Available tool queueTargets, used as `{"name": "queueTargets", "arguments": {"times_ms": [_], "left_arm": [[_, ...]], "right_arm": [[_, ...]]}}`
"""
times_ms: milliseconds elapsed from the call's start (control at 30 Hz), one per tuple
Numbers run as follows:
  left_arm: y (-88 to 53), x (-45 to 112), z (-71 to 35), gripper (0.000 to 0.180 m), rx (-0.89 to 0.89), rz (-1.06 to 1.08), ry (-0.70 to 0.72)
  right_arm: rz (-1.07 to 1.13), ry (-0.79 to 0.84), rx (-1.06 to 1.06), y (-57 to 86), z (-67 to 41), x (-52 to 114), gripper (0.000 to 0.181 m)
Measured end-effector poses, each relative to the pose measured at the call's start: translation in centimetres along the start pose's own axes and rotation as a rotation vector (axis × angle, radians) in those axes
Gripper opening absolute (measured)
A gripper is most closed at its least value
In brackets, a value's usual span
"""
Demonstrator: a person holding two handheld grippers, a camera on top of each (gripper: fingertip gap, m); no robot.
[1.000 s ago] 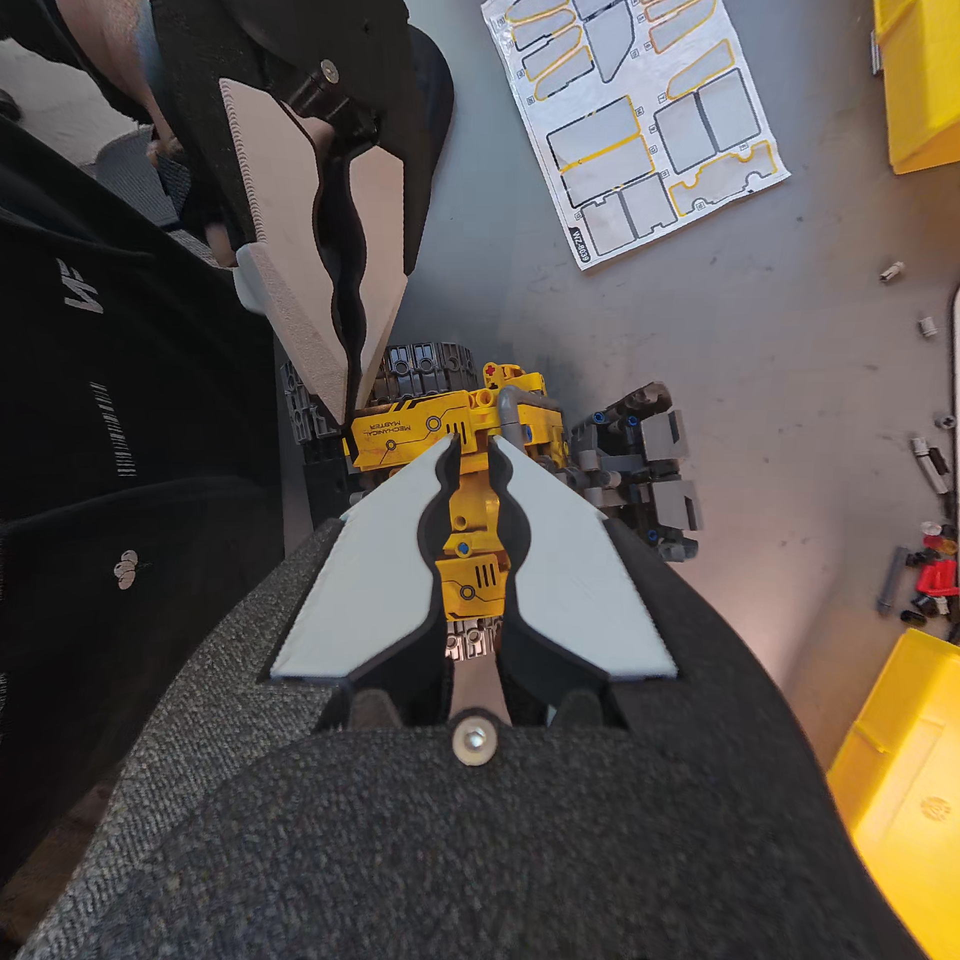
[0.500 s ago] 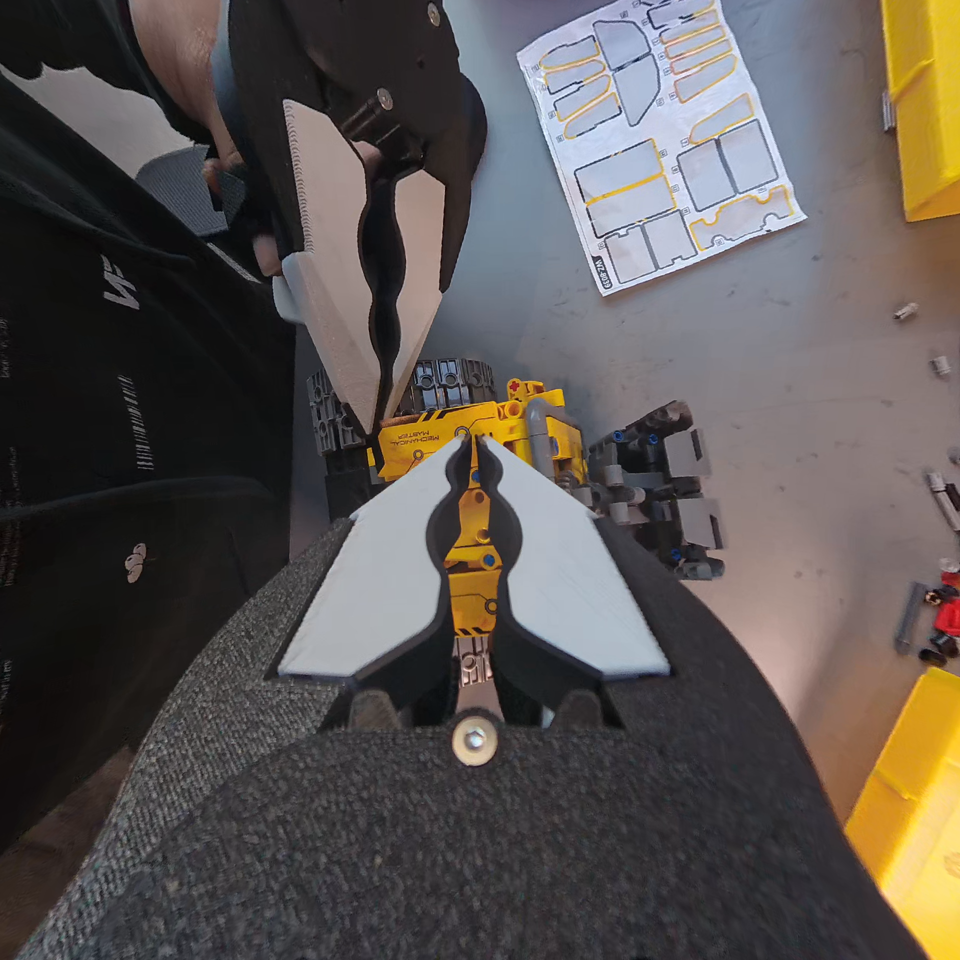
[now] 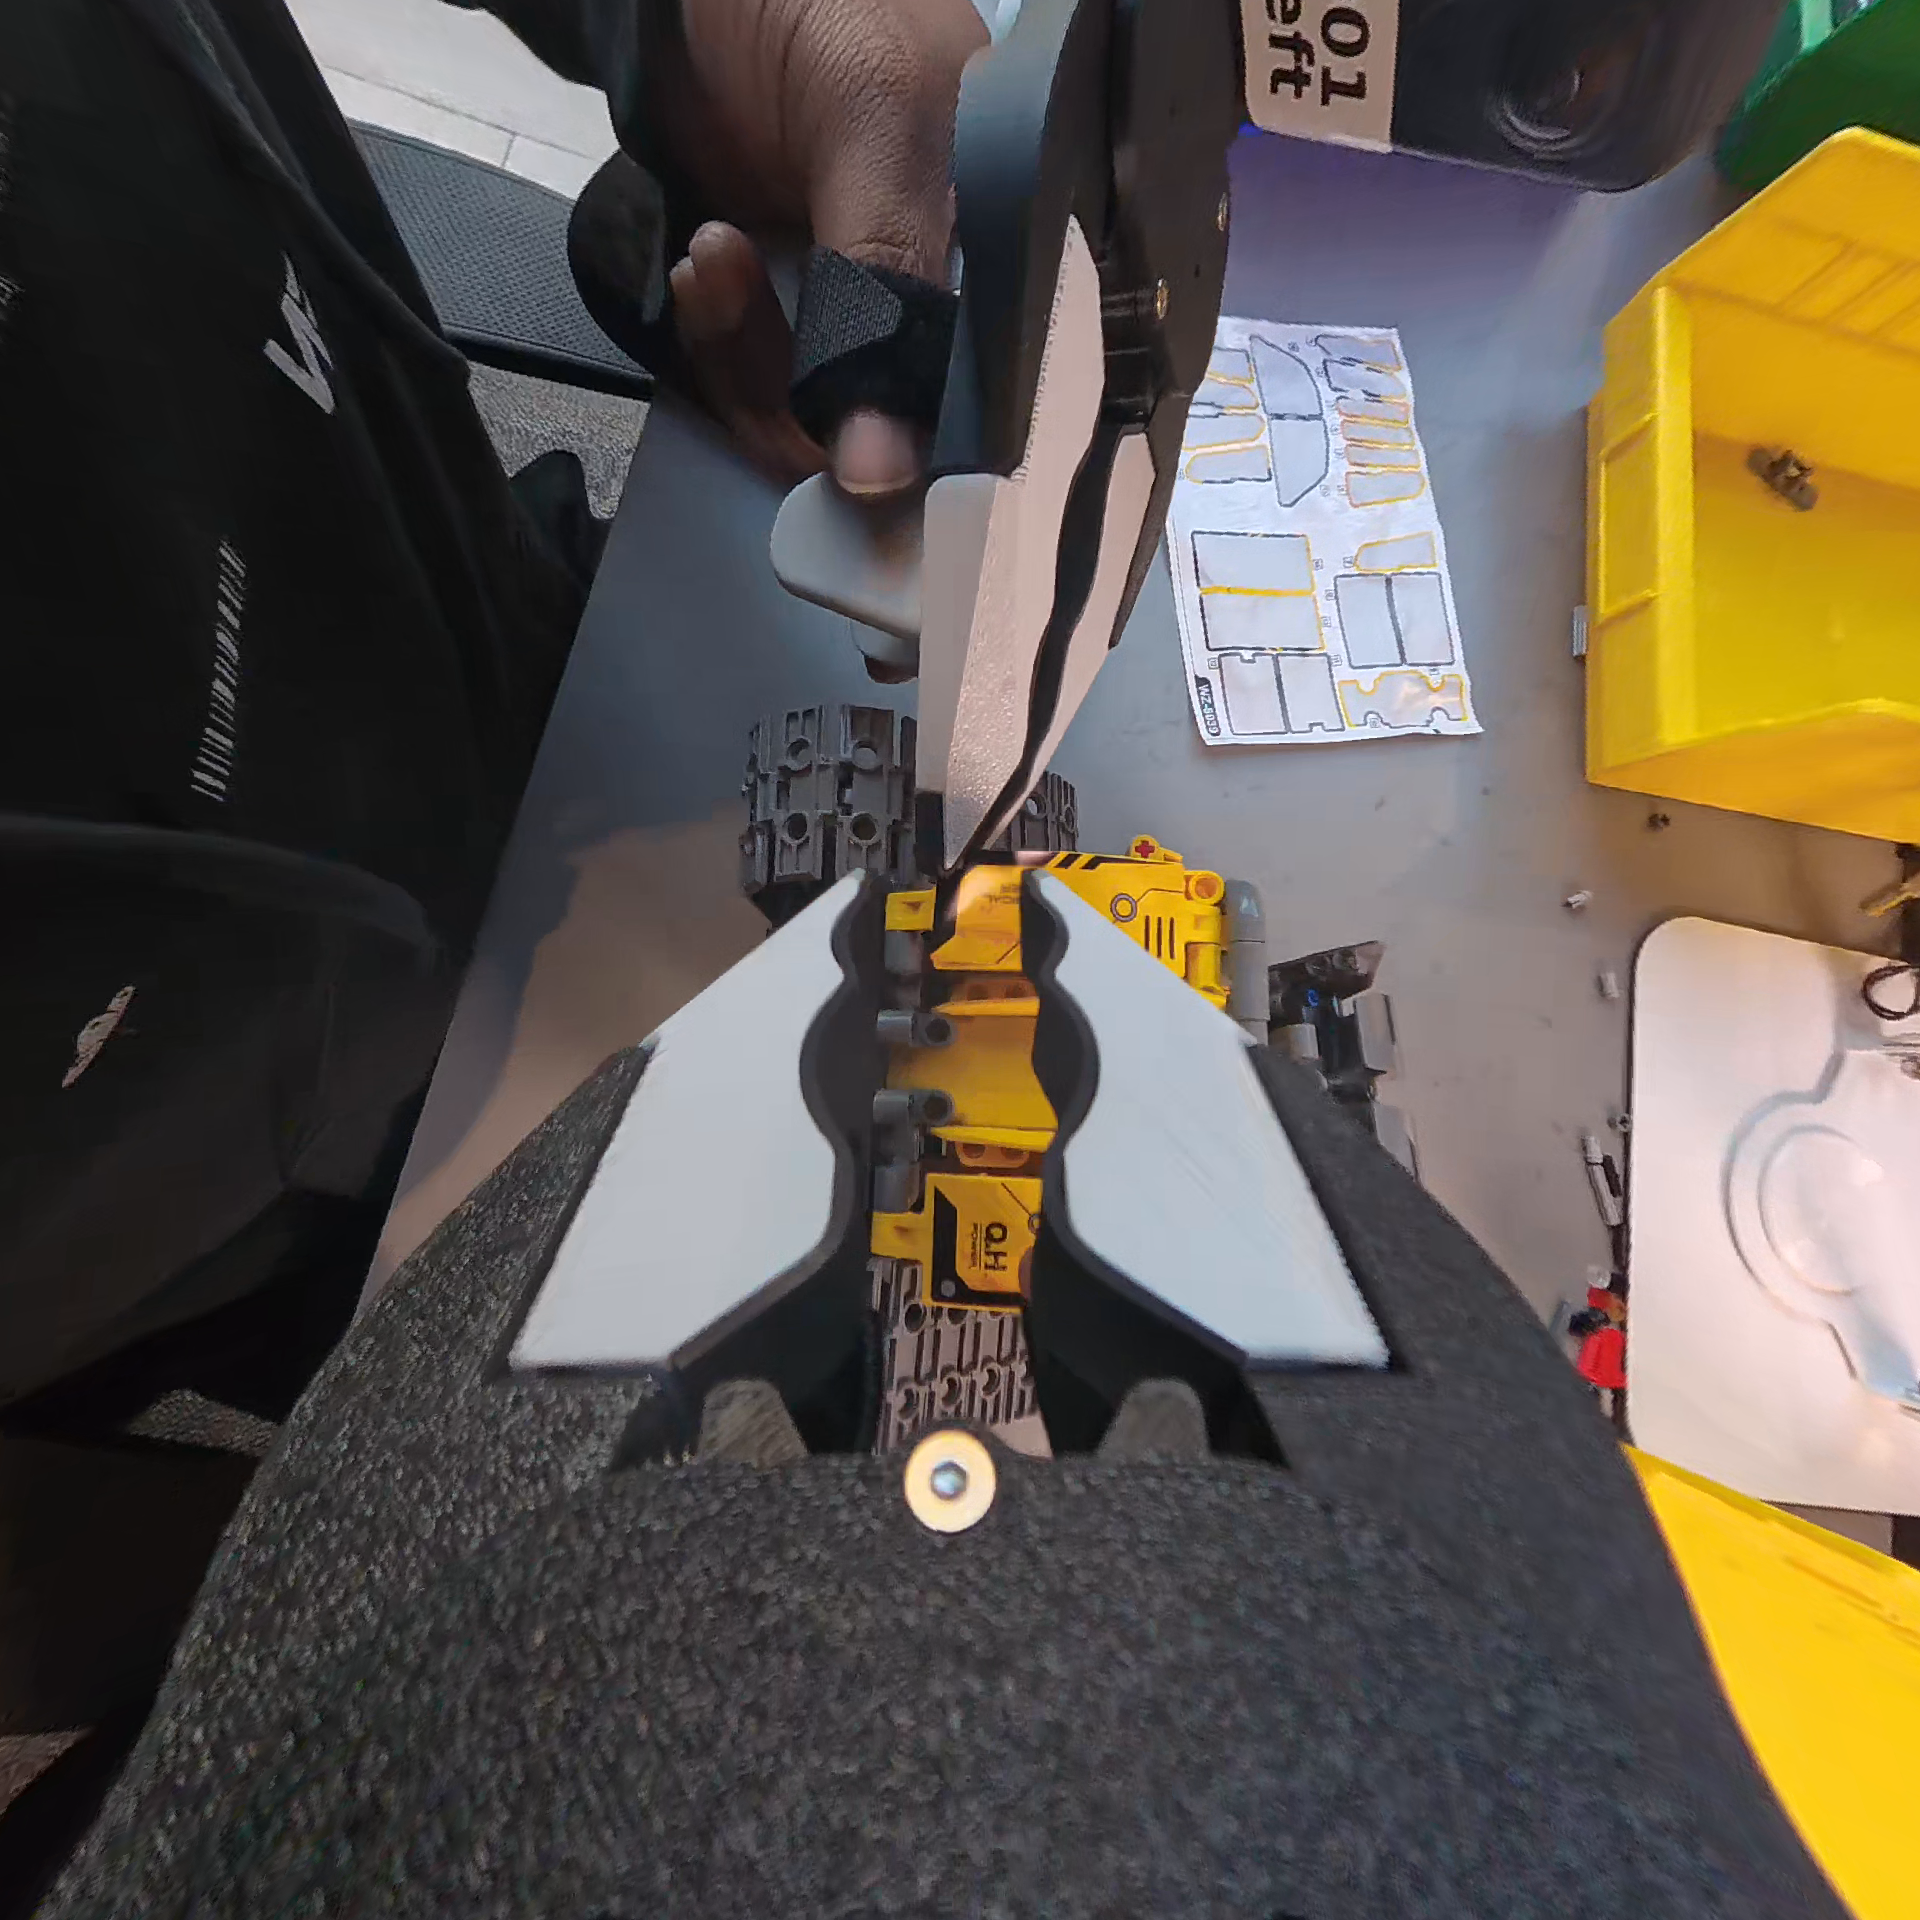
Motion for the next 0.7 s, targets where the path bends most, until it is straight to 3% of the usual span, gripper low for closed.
{"name": "queueTargets", "arguments": {"times_ms": [267,467,700], "left_arm": [[1.5,-0.3,0.4,0.023,0.071,0.015,-0.055],[1.5,-3.5,-0.1,0.027,0.245,-0.164,0.003],[0.1,-3.0,1.0,0.043,0.350,-0.173,-0.005]], "right_arm": [[0.003,-0.066,-0.044,-0.2,-0.1,0.5,0.028],[-0.001,-0.091,-0.135,-0.9,0.0,0.3,0.016],[0.004,-0.003,0.071,0.6,-1.1,0.4,0.000]]}}
Point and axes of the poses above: each gripper's, where its closed fingertips meet, x out along the fingers, z out of its underside, y = z × x across the jaws, the point moved 8 cm from there along -x, back along the fingers, and after that the axes turned 3 degrees about -x, right-handed, at the moved point
